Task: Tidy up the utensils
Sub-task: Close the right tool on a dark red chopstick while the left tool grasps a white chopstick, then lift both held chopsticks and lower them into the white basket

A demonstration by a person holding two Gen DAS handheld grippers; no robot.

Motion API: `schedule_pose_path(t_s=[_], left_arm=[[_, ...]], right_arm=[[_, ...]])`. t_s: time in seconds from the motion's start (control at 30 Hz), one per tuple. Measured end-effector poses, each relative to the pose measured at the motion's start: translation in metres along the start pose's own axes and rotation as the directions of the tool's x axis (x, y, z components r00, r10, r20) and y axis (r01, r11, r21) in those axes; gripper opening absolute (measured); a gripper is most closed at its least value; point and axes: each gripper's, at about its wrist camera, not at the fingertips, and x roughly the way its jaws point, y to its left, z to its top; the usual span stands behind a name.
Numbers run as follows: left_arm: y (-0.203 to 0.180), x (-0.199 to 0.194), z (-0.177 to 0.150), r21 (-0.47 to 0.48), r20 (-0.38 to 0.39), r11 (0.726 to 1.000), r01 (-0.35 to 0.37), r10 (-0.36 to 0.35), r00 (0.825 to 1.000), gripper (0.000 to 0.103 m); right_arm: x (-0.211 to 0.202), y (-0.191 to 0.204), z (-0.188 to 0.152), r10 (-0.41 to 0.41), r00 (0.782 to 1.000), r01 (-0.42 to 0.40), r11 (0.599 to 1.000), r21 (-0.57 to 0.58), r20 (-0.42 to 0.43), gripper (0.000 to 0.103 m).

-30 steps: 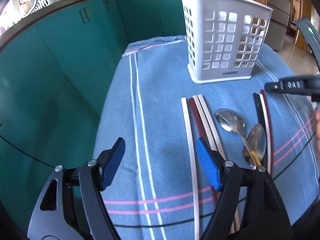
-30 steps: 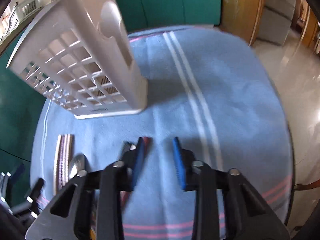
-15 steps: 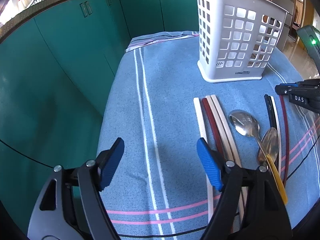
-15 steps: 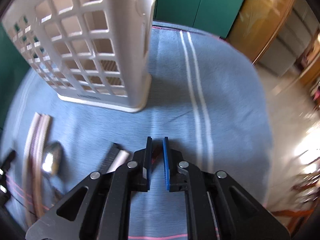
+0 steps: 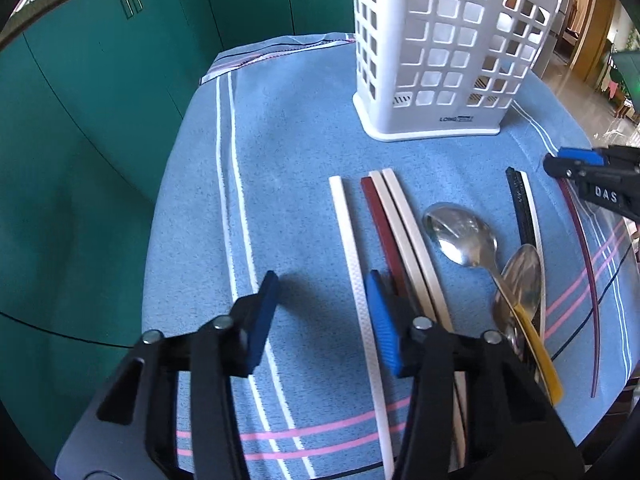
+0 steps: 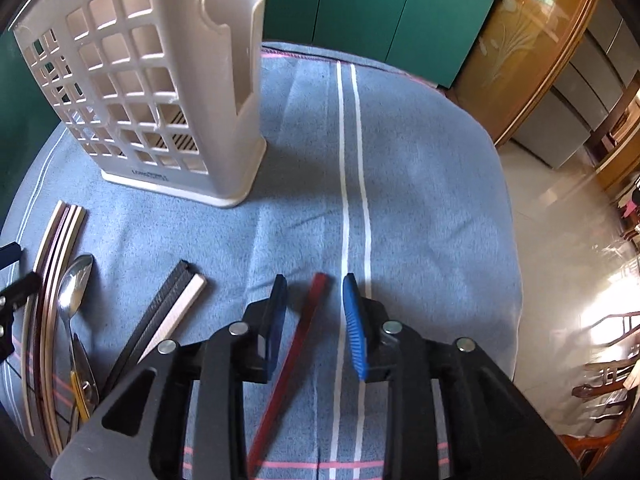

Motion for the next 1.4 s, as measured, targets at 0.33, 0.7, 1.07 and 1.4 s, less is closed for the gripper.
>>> schedule_pose_path(t_s=[0.33, 0.7, 1.07, 1.4], left_arm=[[0.013, 0.031, 0.045, -0.014, -0.064, 0.999, -0.04, 0.039, 0.997, 0.065], [0.016, 0.064, 0.1, 0.037, -0.307, 0.997, 0.065, -0.051, 0.95, 0.042], [0.008, 0.037, 0.086, 0.011, -0.216, 0.998, 0.068, -0.064, 0.974, 0.006], [0.01, -0.106, 0.07, -0.004, 0.158, 0.997, 0.077, -0.076, 0.984, 0.006]], right_arm=[[0.013, -0.013, 0.006, -0.045, 0.998, 0.045, 0.999, 0.014, -0.035, 0.029], [0.029, 0.012, 0.028, -0.094, 0.987, 0.08, 0.991, -0.109, -0.132, 0.014], [0.001, -0.003, 0.018, 0.003, 0.999, -0.004, 1.0, -0.023, -0.044, 0.007], [-0.142, -0.028, -0.003, 0.128, 0.958, -0.138, 0.99, 0.021, 0.257, 0.007]])
